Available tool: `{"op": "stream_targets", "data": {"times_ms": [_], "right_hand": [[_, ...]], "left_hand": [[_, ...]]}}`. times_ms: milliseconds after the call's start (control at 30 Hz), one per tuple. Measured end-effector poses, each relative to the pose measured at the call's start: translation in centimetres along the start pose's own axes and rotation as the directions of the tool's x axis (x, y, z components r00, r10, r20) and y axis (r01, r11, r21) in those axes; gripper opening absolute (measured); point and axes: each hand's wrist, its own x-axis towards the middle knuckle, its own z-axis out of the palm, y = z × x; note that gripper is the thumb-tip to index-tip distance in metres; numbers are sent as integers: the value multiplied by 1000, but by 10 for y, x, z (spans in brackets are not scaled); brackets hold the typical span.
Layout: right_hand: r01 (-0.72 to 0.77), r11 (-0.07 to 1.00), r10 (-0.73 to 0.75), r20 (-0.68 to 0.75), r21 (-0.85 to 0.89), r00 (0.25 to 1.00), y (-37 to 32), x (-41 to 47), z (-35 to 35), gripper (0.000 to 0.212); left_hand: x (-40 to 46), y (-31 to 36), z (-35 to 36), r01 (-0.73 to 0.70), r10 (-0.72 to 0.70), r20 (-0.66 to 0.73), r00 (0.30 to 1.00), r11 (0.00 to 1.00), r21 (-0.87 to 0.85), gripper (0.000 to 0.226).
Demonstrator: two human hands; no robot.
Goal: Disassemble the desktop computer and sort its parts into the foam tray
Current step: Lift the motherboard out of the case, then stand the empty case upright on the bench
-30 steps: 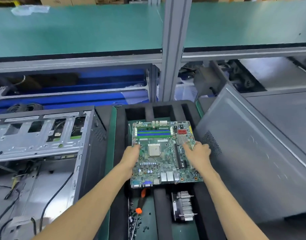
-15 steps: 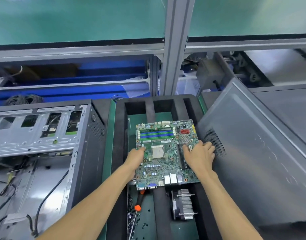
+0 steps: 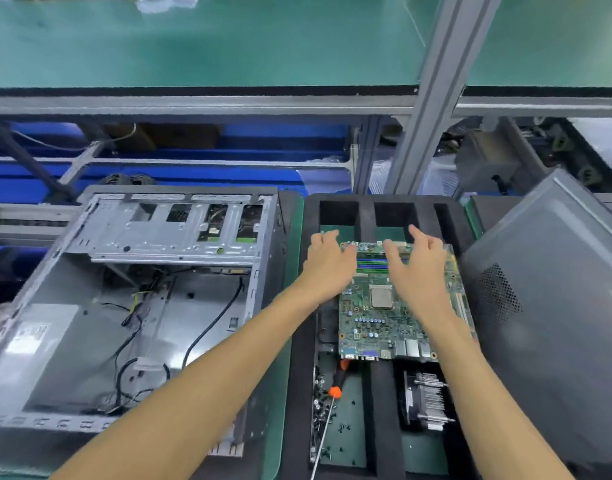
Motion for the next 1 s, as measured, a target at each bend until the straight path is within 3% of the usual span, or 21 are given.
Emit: {"op": "stream_targets", "data": {"times_ms": [67, 167, 300, 400, 500, 567, 633, 700, 767, 900, 1000], "right_hand": [[26, 991, -38, 94, 132, 995, -38, -10, 17, 66], [-70, 957, -6, 259, 283, 966, -89, -34, 48, 72], [-216, 947, 77, 483, 237, 872, -134, -71, 87, 88], [-261, 953, 146, 523, 152, 839, -150, -94, 111, 84], [-247, 966, 197, 394, 80, 898, -156, -108, 119, 78], [-266, 963, 237, 346, 37, 908, -156, -115, 118, 73], [-261, 965, 255, 305, -23, 917, -154, -120, 119, 63], [-244, 966, 257, 260, -80, 931, -155, -124, 120, 55], [-229, 966, 250, 221, -117, 943, -156, -125, 122, 51], [-216, 965, 240, 176, -148, 955, -157, -127, 123, 46], [-212, 962, 241, 171, -172, 955, -155, -127, 124, 44]], "left_hand": [[-13, 3, -31, -90, 88, -68, 994, 996, -22, 52], [-31, -7, -89, -205, 200, -231, 952, 979, 5, 46], [-61, -66, -185, -272, 346, -449, 824, 936, 223, 41], [-79, -139, -262, -69, 333, -585, 739, 902, 427, 39], [-87, -213, -315, 285, 86, -669, 739, 859, 425, 48], [-91, -255, -329, 421, -187, -613, 767, 869, 260, 55], [-94, -285, -326, 446, -323, -473, 820, 878, 174, 55], [-97, -299, -314, 357, -264, -376, 888, 911, 204, 51], [-98, -300, -306, 298, -216, -370, 904, 937, 180, 59], [-94, -302, -318, 294, -256, -282, 925, 951, 100, 73], [-95, -306, -335, 305, -316, -140, 939, 948, -91, 71]]}}
